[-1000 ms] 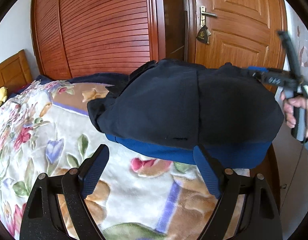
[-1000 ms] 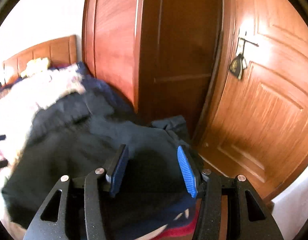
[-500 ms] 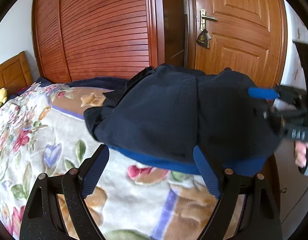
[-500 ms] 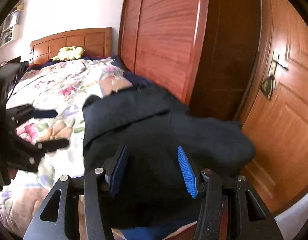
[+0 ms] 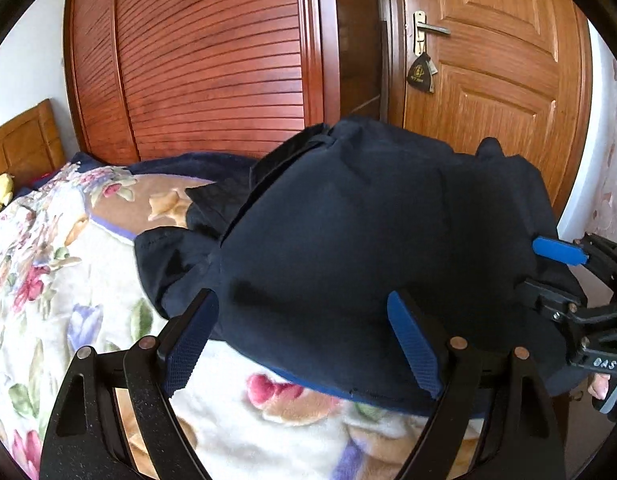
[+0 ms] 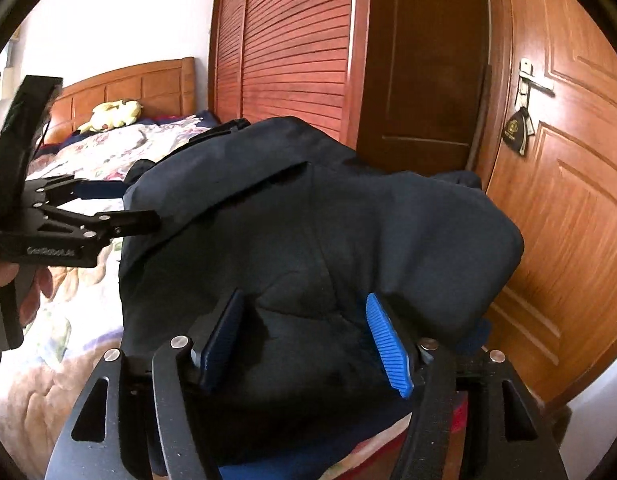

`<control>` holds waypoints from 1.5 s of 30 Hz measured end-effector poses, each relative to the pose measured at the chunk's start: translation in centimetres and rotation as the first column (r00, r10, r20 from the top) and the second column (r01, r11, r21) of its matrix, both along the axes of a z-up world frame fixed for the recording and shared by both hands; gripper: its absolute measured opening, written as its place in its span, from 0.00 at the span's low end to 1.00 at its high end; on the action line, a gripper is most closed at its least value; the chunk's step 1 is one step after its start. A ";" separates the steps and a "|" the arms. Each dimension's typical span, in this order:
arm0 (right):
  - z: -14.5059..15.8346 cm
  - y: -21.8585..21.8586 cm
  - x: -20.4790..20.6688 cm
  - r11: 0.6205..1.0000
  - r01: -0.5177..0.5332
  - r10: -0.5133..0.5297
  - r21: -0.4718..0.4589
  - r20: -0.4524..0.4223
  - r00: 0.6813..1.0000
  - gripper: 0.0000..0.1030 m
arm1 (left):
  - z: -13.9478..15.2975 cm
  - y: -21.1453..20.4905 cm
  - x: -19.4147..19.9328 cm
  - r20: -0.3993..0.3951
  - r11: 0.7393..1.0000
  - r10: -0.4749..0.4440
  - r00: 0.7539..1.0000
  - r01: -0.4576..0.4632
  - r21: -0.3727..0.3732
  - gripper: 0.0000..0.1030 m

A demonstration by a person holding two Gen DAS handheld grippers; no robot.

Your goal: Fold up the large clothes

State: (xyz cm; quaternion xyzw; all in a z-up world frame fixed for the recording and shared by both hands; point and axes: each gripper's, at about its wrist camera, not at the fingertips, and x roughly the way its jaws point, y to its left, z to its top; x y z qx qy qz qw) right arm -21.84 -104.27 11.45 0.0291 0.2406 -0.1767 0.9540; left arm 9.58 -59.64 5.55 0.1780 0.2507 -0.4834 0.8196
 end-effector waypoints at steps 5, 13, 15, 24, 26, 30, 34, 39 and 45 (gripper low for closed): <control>-0.6 2.6 0.7 1.000 0.018 -0.018 0.006 0.014 1.000 0.63 | 1.1 2.6 -0.8 0.006 1.000 0.012 1.000 -0.012 -0.012 0.84; 3.0 6.2 -2.5 0.999 0.039 -0.040 0.015 0.106 0.994 0.64 | 4.3 9.5 -3.2 0.037 0.998 0.050 0.998 -0.048 -0.039 0.84; 3.5 7.9 -2.9 1.000 0.024 -0.024 0.008 0.114 0.993 0.64 | 5.1 11.7 -3.9 0.039 0.995 0.082 0.996 -0.080 -0.053 0.84; 4.4 15.2 -4.7 0.999 -0.047 0.045 0.012 0.126 0.991 0.70 | 6.7 21.2 -6.2 0.011 0.983 0.169 0.986 -0.168 -0.074 0.93; 4.4 16.8 -5.1 0.997 -0.069 0.067 0.013 0.128 0.990 0.73 | 6.8 23.3 -6.7 0.003 0.978 0.187 0.982 -0.186 -0.089 1.00; 3.9 20.6 -5.4 0.990 -0.141 0.138 0.011 0.123 0.983 0.75 | 6.8 27.5 -7.8 0.008 0.965 0.243 0.970 -0.241 -0.101 1.00; 3.3 23.9 -5.1 0.976 -0.219 0.216 0.014 0.122 0.969 0.76 | 6.7 31.8 -9.0 0.036 0.944 0.317 0.948 -0.312 -0.108 1.00; 2.1 27.9 -3.9 0.949 -0.315 0.310 0.024 0.126 0.942 0.76 | 5.8 36.7 -9.9 0.063 0.906 0.417 0.907 -0.409 -0.110 1.00; 0.8 32.4 -2.3 0.907 -0.420 0.412 0.038 0.132 0.902 0.76 | 3.6 42.9 -9.6 0.086 0.828 0.558 0.826 -0.546 -0.127 1.00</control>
